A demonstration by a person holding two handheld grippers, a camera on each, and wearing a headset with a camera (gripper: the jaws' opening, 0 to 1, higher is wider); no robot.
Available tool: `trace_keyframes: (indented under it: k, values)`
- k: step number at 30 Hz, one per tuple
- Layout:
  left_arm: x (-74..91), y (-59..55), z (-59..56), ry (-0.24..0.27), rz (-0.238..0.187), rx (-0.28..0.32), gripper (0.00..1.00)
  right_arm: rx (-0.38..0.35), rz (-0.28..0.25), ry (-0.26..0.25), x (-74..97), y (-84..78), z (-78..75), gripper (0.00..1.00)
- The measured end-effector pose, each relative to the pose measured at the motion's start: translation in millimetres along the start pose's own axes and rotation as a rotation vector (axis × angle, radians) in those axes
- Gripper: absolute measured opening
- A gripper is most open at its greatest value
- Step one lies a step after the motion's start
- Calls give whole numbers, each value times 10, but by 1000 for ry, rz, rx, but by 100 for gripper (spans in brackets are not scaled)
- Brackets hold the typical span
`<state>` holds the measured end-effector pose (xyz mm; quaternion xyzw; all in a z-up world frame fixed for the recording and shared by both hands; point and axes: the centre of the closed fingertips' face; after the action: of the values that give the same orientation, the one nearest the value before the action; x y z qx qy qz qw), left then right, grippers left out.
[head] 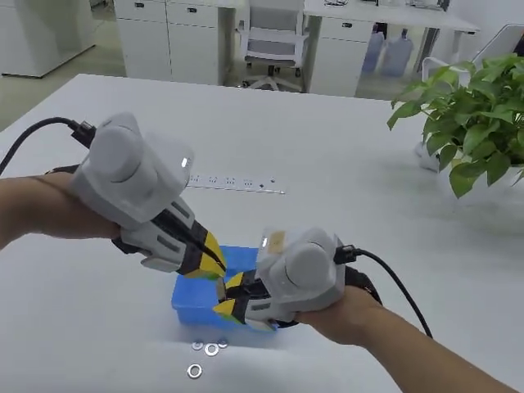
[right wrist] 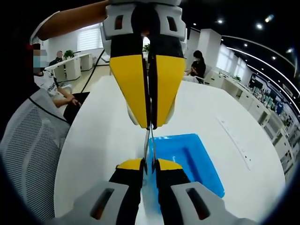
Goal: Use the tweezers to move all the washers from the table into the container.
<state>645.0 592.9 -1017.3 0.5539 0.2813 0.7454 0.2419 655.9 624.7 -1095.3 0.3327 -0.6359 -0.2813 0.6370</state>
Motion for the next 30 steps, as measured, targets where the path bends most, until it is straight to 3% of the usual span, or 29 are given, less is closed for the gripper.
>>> trace_keyframes:
  k: [15, 30]
  values:
    - [-23, -237, -300, -12, 33, 10, 5, -5, -15, 37, -267, -87, 289, 12]
    - [-66, -469, -488, -20, 48, 54, 5, -9, -6, 88, -479, -202, 485, 12]
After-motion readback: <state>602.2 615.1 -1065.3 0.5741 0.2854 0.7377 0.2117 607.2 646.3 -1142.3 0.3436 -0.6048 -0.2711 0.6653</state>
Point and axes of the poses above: the centre of the closed fingertips' face, and the gripper's own axes: x roughly backward along the fingers, z roughly to its left, y roughly out of its top, and after that the axes turned 10 degrees about y, right-handed
